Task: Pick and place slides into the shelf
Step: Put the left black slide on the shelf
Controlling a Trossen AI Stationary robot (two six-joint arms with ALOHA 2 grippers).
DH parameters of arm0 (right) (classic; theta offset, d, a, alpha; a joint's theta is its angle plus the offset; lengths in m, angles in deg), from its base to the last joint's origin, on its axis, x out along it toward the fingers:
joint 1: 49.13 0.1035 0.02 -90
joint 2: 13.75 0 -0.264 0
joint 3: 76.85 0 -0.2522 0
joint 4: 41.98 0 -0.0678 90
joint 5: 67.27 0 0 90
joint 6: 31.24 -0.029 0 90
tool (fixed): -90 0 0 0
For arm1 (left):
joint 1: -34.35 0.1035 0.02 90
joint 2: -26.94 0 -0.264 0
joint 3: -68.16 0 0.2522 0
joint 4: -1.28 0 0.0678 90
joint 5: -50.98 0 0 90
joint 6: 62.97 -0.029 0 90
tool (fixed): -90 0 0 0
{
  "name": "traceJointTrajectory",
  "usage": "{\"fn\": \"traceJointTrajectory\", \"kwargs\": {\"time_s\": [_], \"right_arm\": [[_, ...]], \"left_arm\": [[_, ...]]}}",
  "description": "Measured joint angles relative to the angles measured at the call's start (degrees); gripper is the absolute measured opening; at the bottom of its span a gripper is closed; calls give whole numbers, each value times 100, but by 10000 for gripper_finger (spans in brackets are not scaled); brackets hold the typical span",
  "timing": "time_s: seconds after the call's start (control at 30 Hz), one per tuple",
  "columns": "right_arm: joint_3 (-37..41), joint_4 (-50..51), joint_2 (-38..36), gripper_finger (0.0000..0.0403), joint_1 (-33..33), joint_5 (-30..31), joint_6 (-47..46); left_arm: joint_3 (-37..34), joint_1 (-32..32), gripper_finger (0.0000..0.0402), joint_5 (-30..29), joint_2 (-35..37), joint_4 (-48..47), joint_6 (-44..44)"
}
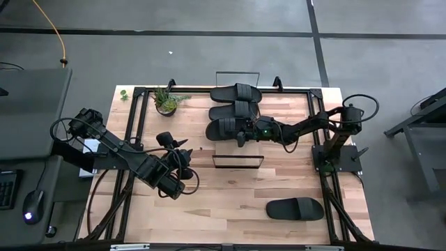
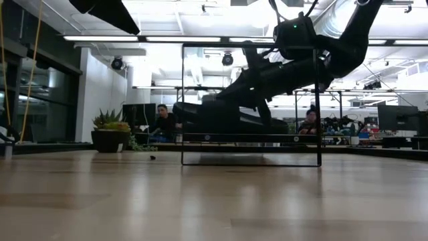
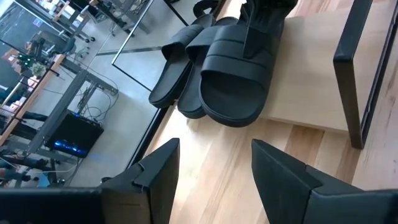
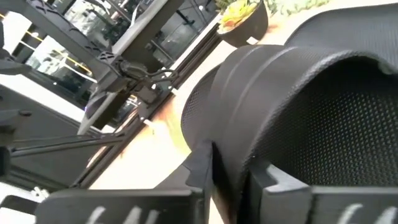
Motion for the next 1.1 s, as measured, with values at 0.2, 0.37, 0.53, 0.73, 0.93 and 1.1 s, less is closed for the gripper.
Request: {"fn": "traceJointTrajectory", "kwargs": {"time_s": [0.2,0.37,0.53,0.73,0.93,1.1], "right_arm": [[0,-15,0,81,-16,189,255],[-1,2,4,130,-22,254,501],[-105,43,11,173,-26,282,721],[-351,490,15,208,-26,403,1001],[-795,1909,-80,216,-35,771,1512],[-1183,2961,-270,216,-31,884,1884]], "left_arm": [[-1,0,184,0,0,-2,0],[0,0,184,0,0,-1,1],[-1,0,184,2,0,0,0],[0,0,184,43,0,0,1],[0,0,184,61,0,-5,2],[0,-2,184,61,-2,-16,0]]}}
